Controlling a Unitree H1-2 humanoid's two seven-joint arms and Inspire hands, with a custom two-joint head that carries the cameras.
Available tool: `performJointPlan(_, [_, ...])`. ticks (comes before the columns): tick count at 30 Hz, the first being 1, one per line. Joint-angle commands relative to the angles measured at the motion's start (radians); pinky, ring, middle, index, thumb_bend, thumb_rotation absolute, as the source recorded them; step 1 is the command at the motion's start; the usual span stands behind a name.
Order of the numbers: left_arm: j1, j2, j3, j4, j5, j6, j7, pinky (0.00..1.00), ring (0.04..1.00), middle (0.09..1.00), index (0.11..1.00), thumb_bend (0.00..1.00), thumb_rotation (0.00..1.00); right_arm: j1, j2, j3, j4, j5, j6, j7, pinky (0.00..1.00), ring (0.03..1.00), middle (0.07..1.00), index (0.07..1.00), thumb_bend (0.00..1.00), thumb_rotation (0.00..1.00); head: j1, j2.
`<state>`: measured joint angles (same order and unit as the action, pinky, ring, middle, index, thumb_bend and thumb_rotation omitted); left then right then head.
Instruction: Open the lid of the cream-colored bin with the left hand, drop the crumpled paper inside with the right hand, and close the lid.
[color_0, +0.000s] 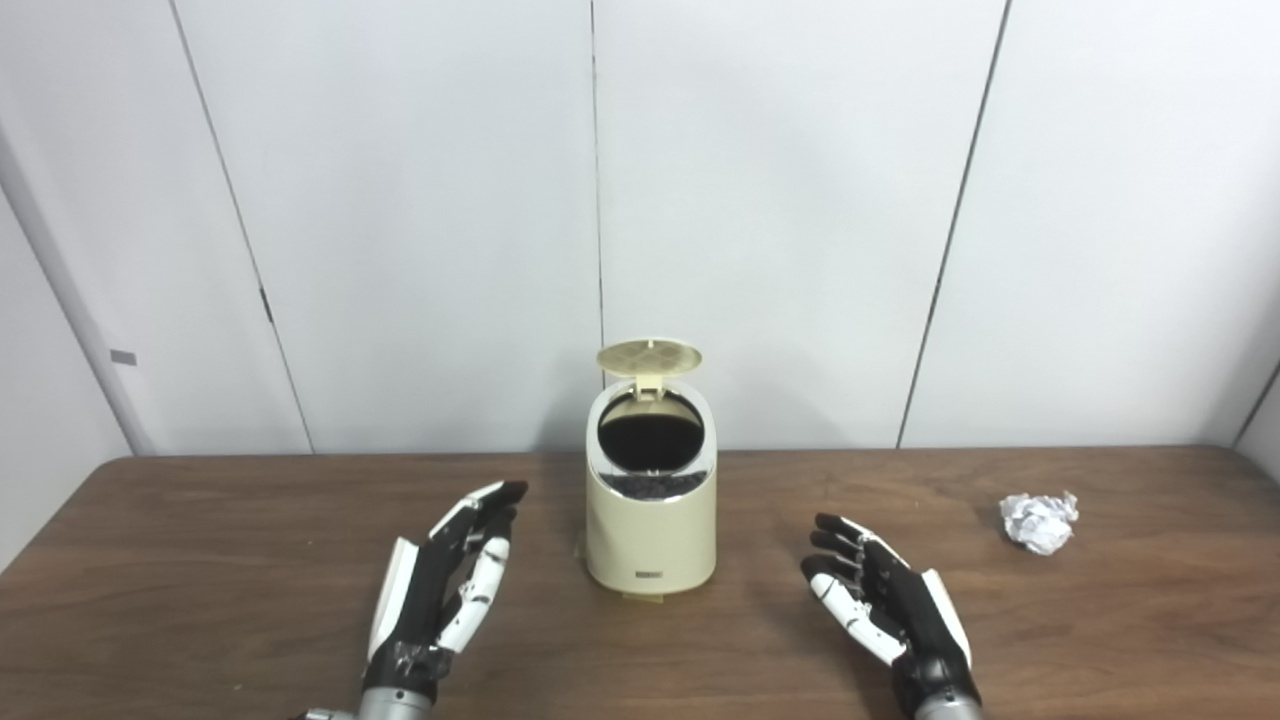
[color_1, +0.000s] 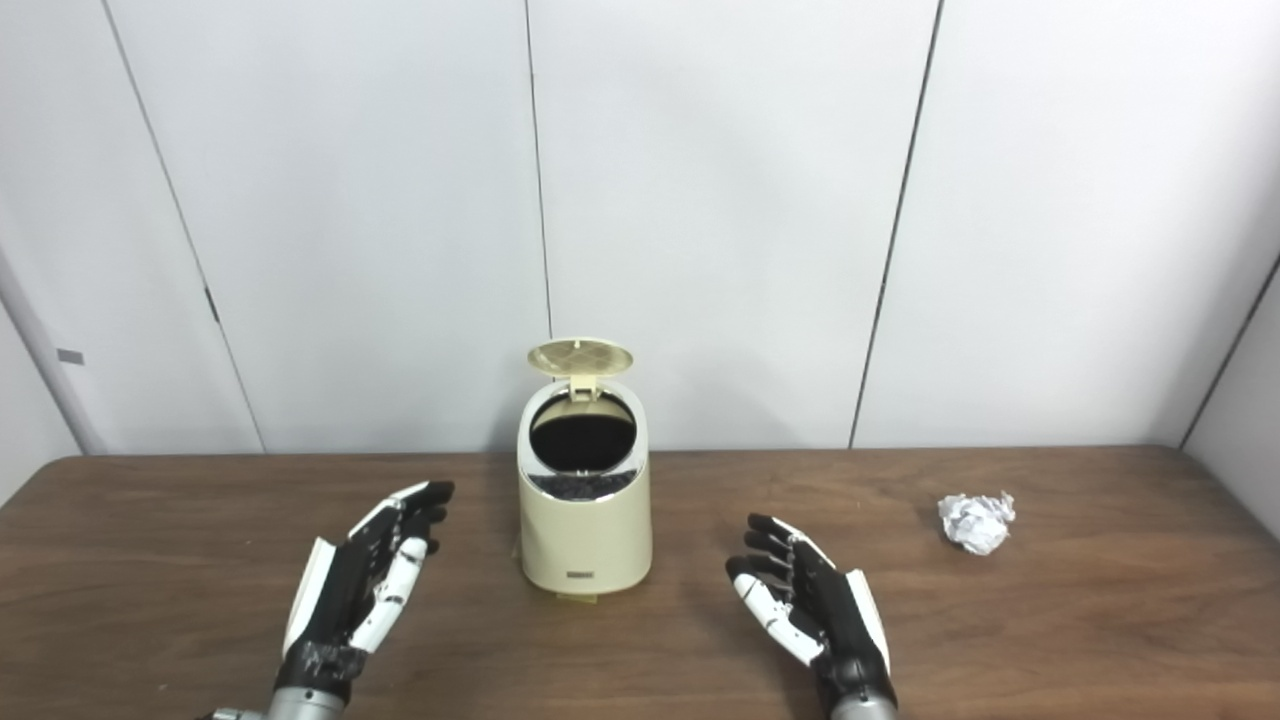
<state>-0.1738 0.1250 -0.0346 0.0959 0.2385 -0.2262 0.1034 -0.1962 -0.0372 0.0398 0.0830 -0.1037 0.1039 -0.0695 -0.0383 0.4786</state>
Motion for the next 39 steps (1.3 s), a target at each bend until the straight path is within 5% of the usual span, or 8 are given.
performJointPlan(1, [-0.032, -0.003, 0.009, -0.008, -0.026, -0.043, -0.002, 0.68, 0.794, 0.819, 0.816, 0.21, 0.78, -0.021, 0.007, 0.005, 0.003, -0.003, -0.001, 0.009, 0.71, 0.774, 0.798, 0.797, 0.21, 0.43, -0.002, 0.0])
performJointPlan(5, [-0.033, 0.005, 0.004, 0.009, -0.037, -0.041, -0.016, 0.7, 0.797, 0.826, 0.819, 0.2, 0.77, -0.019, -0.002, 0.014, -0.002, -0.02, -0.013, 0.01, 0.71, 0.773, 0.796, 0.794, 0.22, 0.43, -0.008, -0.003])
performJointPlan(11, [-0.029, 0.007, 0.017, 0.008, -0.065, -0.006, -0.038, 0.73, 0.818, 0.839, 0.835, 0.21, 0.8, -0.039, -0.1, 0.108, -0.02, -0.221, -0.166, -0.014, 0.63, 0.727, 0.758, 0.762, 0.21, 0.48, -0.04, -0.003])
performJointPlan(16, [-0.026, 0.017, 0.024, 0.008, -0.073, -0.017, -0.046, 0.72, 0.812, 0.836, 0.835, 0.21, 0.84, -0.074, -0.169, 0.137, -0.152, -0.416, -0.083, -0.001, 0.63, 0.73, 0.757, 0.752, 0.33, 0.42, -0.101, 0.002])
performJointPlan(19, [-0.025, 0.021, 0.031, 0.007, -0.077, -0.025, -0.042, 0.69, 0.793, 0.821, 0.83, 0.2, 0.84, -0.131, -0.24, 0.148, -0.207, -0.608, -0.032, 0.004, 0.59, 0.7, 0.752, 0.735, 0.53, 0.3, -0.124, 0.005])
performJointPlan(25, [-0.037, 0.027, 0.037, 0.039, -0.057, -0.076, -0.025, 0.68, 0.794, 0.817, 0.812, 0.19, 0.84, -0.249, -0.394, 0.14, -0.189, -0.762, 0.064, 0.154, 0.67, 0.791, 0.828, 0.79, 0.85, 0.37, -0.137, 0.008])
performJointPlan(33, [-0.034, 0.021, 0.048, 0.018, -0.103, -0.044, -0.048, 0.72, 0.817, 0.83, 0.822, 0.22, 0.81, -0.387, -0.527, 0.171, -0.147, -0.87, 0.25, 0.502, 0.71, 0.906, 0.935, 0.851, 1.0, 0.33, -0.205, 0.016])
performJointPlan(39, [-0.034, 0.035, 0.054, 0.015, -0.124, -0.055, -0.07, 0.71, 0.815, 0.832, 0.834, 0.2, 0.83, -0.446, -0.564, 0.174, -0.087, -0.883, 0.281, 0.582, 0.65, 0.86, 0.909, 0.835, 1.0, 0.27, -0.239, 0.018])
